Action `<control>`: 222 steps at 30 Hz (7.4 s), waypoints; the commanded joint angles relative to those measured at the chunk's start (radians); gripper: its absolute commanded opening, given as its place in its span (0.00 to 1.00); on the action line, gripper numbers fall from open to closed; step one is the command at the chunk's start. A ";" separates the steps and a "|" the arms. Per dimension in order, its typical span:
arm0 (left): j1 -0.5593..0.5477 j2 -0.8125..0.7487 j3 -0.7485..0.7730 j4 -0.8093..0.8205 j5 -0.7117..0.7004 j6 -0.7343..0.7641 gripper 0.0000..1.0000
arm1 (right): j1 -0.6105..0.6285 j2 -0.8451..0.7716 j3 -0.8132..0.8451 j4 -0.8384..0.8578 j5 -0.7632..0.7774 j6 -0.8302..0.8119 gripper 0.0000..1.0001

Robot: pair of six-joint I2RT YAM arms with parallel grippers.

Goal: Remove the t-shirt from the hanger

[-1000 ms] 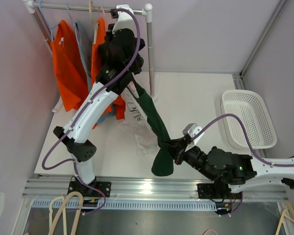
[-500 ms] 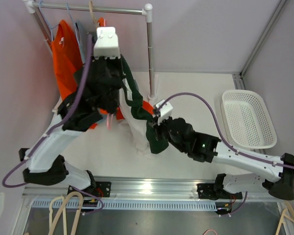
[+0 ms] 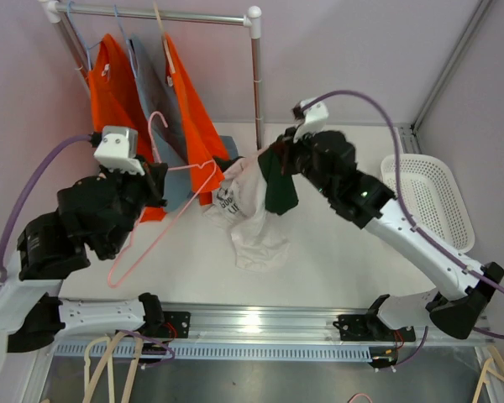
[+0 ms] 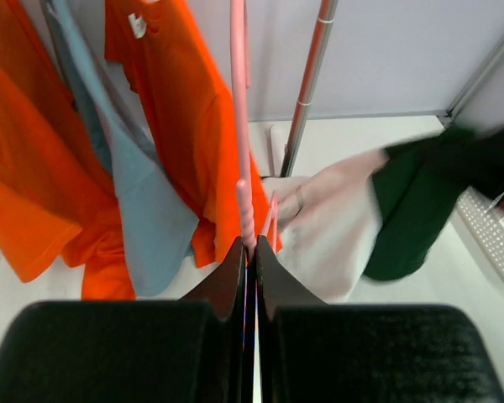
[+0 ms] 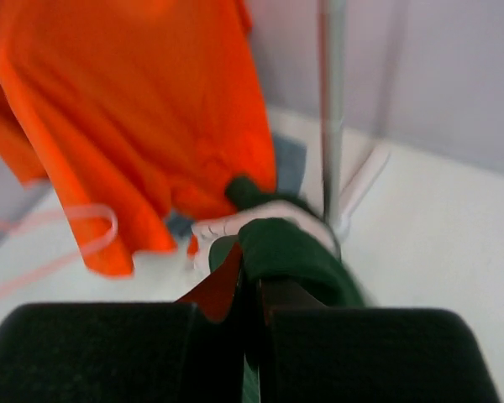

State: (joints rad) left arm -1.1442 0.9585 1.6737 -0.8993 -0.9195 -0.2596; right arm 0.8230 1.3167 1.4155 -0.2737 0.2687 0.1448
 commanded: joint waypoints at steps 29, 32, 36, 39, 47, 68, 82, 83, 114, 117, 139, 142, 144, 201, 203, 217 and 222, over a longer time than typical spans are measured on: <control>-0.008 -0.046 -0.238 0.327 -0.030 0.155 0.01 | -0.711 0.474 1.228 0.450 0.366 -0.432 0.00; -0.008 -0.056 -0.261 0.364 -0.024 0.172 0.01 | -0.862 0.463 1.189 0.313 0.372 -0.226 0.00; 0.006 -0.060 -0.287 0.395 -0.006 0.178 0.01 | -0.904 0.367 0.983 0.242 0.515 -0.156 0.00; 0.050 -0.053 -0.276 0.396 0.040 0.160 0.01 | -0.904 0.249 0.728 0.164 0.558 -0.055 0.00; 0.267 0.045 -0.143 0.402 0.196 0.151 0.01 | -0.906 0.059 -0.083 0.030 0.538 0.281 0.00; 0.497 0.328 0.147 0.600 0.395 0.278 0.01 | -1.027 0.174 0.124 -0.306 0.340 0.334 0.87; 0.597 0.463 0.201 0.717 0.611 0.341 0.01 | -0.851 -0.135 0.008 -0.167 -0.086 0.190 1.00; 0.597 0.483 0.242 0.718 0.602 0.347 0.01 | -0.831 -0.142 0.000 -0.167 -0.097 0.190 1.00; 0.600 0.887 0.560 0.689 0.545 0.324 0.25 | -0.637 -0.343 -0.182 -0.087 -0.163 0.160 0.99; 0.598 0.827 0.517 0.723 0.554 0.333 0.43 | -0.633 -0.338 -0.184 -0.085 -0.169 0.161 0.99; 0.785 0.702 0.573 0.513 0.413 0.234 0.57 | -0.570 -0.278 -0.130 -0.087 -0.178 0.180 1.00; 0.785 0.776 0.659 0.459 0.383 0.224 0.55 | -0.567 -0.283 -0.125 -0.085 -0.187 0.185 0.99; 0.785 0.793 0.661 0.459 0.366 0.224 0.55 | -0.565 -0.284 -0.122 -0.090 -0.181 0.185 0.99; 0.883 0.824 0.696 0.625 0.559 0.220 0.01 | -0.553 -0.258 -0.115 -0.084 -0.207 0.153 1.00; 0.883 0.795 0.635 0.651 0.567 0.226 0.01 | -0.553 -0.263 -0.115 -0.088 -0.210 0.151 0.99; 0.845 0.711 0.595 0.517 0.576 0.191 0.01 | -0.552 -0.277 -0.121 -0.094 -0.256 0.160 0.99; 0.828 0.623 0.491 0.484 0.551 0.148 0.01 | -0.523 -0.264 -0.118 -0.110 -0.333 0.122 0.99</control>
State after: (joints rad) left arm -0.3019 1.6821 2.1838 -0.4309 -0.3622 -0.0677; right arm 0.2764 1.0607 1.2663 -0.3859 0.0029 0.3023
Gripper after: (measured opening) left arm 0.036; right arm 0.993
